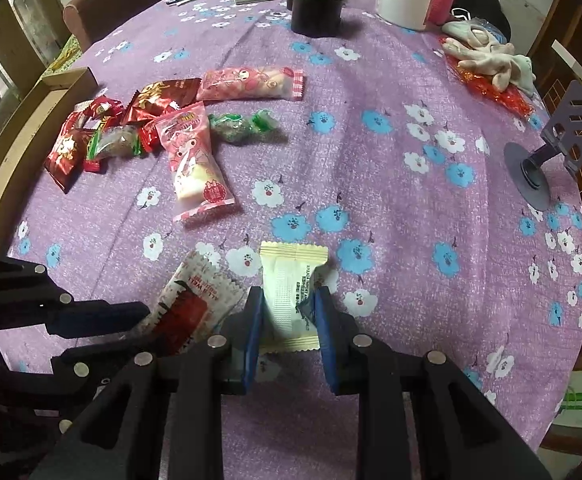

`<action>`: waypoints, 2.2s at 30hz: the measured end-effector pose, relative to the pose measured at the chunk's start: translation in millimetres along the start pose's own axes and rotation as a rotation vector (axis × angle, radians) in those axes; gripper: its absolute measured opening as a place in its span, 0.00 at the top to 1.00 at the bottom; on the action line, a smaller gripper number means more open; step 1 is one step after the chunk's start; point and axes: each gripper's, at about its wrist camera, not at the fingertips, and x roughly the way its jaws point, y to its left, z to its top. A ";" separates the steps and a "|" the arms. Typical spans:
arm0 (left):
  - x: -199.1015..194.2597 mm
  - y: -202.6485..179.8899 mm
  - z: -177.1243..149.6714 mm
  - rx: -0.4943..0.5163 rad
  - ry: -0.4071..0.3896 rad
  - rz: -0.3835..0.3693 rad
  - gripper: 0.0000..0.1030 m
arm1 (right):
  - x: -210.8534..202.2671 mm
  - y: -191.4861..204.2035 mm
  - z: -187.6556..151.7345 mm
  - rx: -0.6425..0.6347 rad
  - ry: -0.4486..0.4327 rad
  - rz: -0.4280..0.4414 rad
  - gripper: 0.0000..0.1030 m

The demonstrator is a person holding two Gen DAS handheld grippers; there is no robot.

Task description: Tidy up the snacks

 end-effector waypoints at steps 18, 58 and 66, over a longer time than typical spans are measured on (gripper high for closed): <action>-97.3 87.1 -4.6 -0.214 -0.226 -0.025 0.92 | -53.8 88.6 72.1 -0.156 -0.127 0.063 0.76; -10.2 -12.4 -5.2 0.501 0.099 0.101 0.15 | 0.5 -13.0 -5.9 0.071 -0.001 0.083 0.75; 17.3 -12.3 -10.9 0.754 0.224 0.137 0.15 | -0.9 -13.0 -6.8 0.078 -0.010 0.086 0.71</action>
